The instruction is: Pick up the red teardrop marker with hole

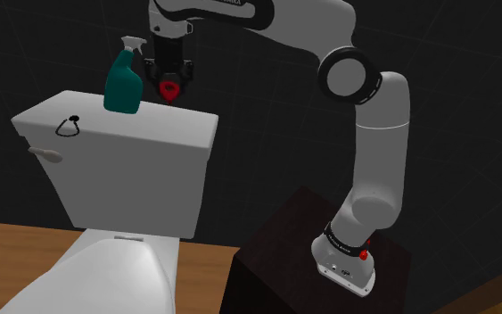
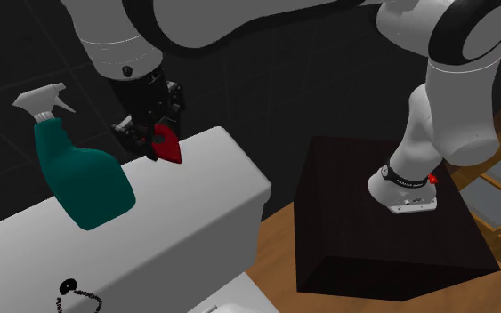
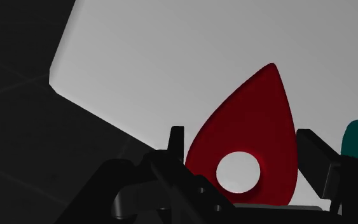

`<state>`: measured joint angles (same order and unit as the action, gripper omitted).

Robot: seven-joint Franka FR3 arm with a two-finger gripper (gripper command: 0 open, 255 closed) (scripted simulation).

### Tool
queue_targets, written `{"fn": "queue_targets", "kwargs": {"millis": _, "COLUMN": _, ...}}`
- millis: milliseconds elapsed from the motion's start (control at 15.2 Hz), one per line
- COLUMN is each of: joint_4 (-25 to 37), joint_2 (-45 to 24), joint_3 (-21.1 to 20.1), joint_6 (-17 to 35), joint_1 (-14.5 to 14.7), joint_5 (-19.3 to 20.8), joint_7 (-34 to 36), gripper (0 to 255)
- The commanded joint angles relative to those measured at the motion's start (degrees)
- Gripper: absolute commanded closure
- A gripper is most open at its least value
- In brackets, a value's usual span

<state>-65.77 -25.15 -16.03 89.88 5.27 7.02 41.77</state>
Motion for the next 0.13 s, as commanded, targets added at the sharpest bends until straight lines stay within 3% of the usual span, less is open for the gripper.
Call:
{"fn": "queue_targets", "kwargs": {"millis": 0, "joint_4": 1.8, "joint_2": -0.5, "joint_3": 0.0, "joint_6": -1.3, "joint_1": 0.3, "joint_5": 0.1, "joint_7": 0.0, "gripper": 255}}
{"fn": "queue_targets", "kwargs": {"millis": 66, "joint_4": 1.8, "joint_2": -0.5, "joint_3": 0.0, "joint_6": -1.3, "joint_1": 0.3, "joint_5": 0.1, "joint_7": 0.0, "gripper": 255}}
